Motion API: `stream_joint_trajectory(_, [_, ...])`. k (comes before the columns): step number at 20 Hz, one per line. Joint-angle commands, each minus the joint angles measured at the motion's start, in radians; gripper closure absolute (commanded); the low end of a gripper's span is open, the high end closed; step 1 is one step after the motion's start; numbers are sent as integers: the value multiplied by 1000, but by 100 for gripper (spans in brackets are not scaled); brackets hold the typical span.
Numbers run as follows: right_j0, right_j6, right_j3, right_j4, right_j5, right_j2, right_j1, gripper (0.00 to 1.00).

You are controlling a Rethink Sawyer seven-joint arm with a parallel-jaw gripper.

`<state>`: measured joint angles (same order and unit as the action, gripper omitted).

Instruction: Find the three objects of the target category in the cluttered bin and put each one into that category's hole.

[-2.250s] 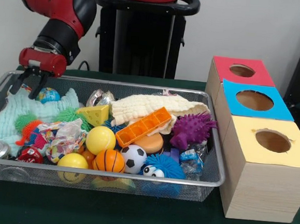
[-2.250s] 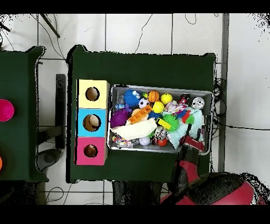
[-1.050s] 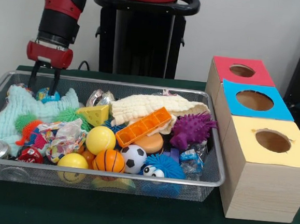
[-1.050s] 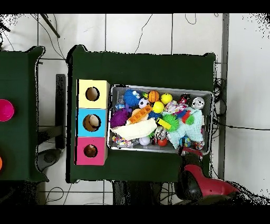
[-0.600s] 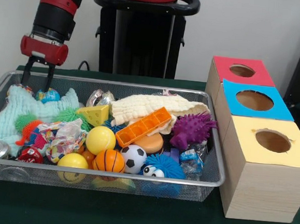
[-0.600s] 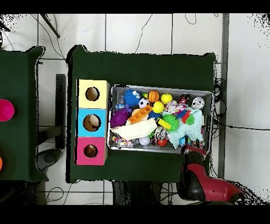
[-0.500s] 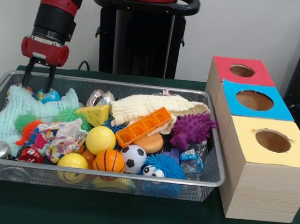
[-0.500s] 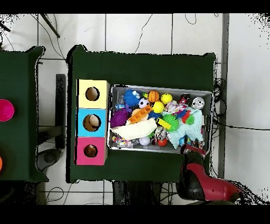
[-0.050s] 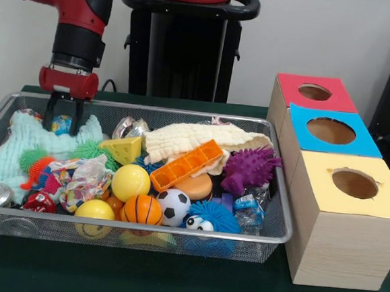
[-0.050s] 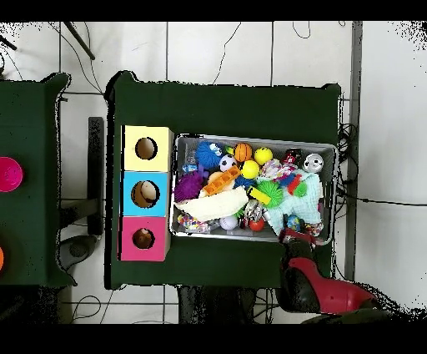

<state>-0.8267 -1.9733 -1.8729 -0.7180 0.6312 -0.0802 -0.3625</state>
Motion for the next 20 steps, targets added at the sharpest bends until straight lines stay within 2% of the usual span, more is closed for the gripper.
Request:
stream_joint_trajectory(1, [-61,-193,132,-75,-106,180,135,0])
stream_joint_trajectory(17, [-69,-162,156,-25,28,162,212,0])
stream_joint_trajectory(20, [-90,-190,163,-67,21,195,215,0])
